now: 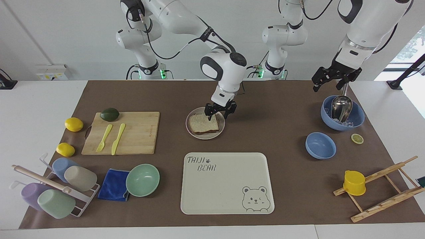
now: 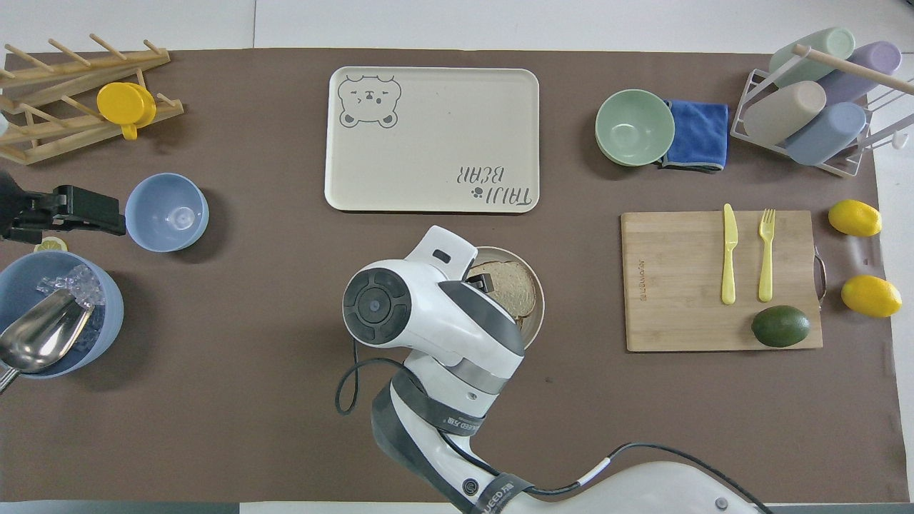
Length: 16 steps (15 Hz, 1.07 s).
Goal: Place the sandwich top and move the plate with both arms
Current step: 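Lower the bread onto the egg and open the right gripper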
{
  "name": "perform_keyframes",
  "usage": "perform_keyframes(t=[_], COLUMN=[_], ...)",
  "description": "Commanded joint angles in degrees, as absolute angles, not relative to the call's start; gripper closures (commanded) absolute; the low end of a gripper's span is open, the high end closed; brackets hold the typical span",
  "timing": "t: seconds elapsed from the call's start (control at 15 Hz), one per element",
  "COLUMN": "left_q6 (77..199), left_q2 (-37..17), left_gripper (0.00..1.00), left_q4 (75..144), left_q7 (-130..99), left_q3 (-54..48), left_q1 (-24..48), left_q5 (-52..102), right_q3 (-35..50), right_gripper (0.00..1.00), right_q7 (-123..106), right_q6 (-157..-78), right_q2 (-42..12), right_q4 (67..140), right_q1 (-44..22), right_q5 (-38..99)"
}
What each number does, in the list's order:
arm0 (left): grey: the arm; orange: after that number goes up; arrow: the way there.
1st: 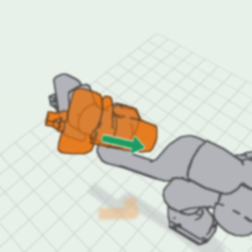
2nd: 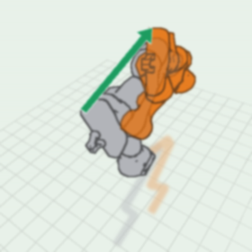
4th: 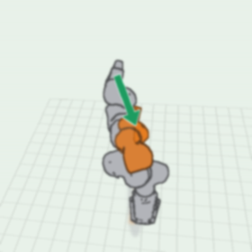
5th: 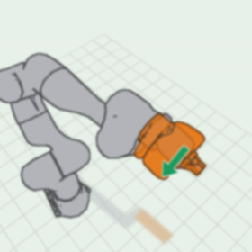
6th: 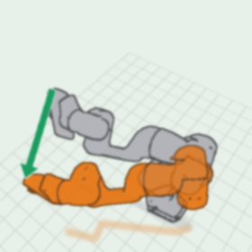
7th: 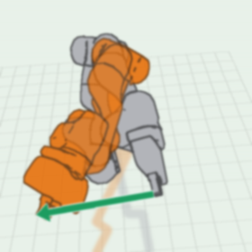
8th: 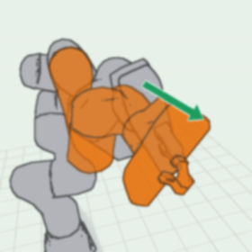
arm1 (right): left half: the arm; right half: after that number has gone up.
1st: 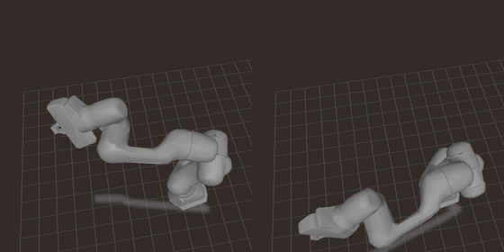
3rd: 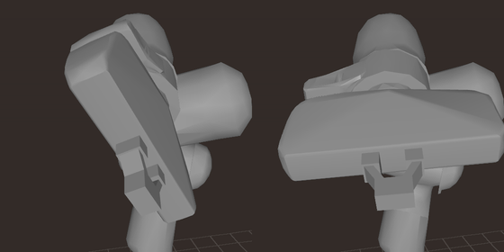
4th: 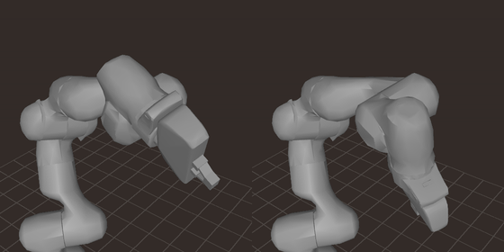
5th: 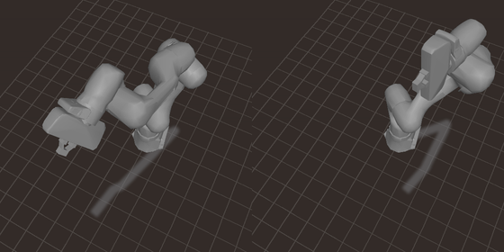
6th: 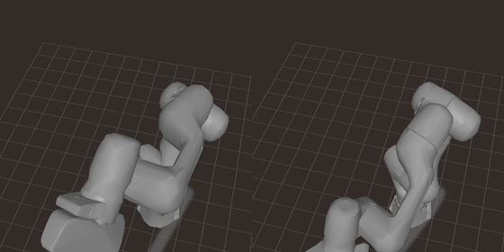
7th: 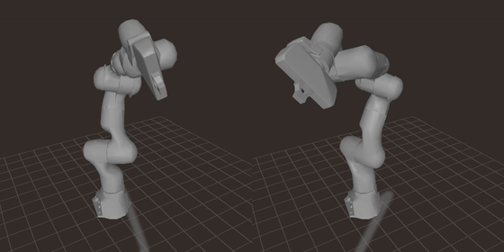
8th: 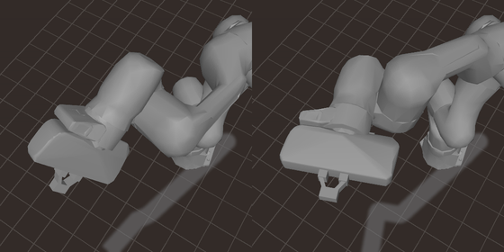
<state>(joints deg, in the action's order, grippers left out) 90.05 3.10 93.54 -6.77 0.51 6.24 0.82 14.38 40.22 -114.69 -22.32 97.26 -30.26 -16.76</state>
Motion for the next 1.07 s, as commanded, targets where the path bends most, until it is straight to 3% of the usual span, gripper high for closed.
perform_keyframes(t=[0.0, 0.4, 0.73, 1.0], left_q6=[91.05, 94.03, 100.18, 110.45], left_q2=[5.10, 5.80, 6.06, 5.63], left_gripper=[0.00, 0.00, 0.00, 0.00], left_q4=[96.15, 98.87, 103.26, 110.28], left_q7=[-7.29, -7.47, -10.19, -14.76], left_q3=[0.26, -0.09, -0.17, -0.18], left_q1=[6.06, 6.24, 8.70, 15.80], left_q5=[0.79, 1.40, 8.51, 10.98], right_q3=[14.85, 12.05, 0.28, -3.77], right_gripper=[0.00, 0.00, 0.00, 0.00], right_q7=[37.02, 25.69, 12.50, 5.11], right_q6=[-111.98, -99.08, -87.21, -84.29], right_q2=[-18.56, -8.54, -3.70, -0.97], right_q4=[95.98, 94.40, 91.06, 92.63], right_q1=[-27.08, -14.78, -14.50, -14.15], right_q5=[-11.96, -2.47, -0.80, -0.35])
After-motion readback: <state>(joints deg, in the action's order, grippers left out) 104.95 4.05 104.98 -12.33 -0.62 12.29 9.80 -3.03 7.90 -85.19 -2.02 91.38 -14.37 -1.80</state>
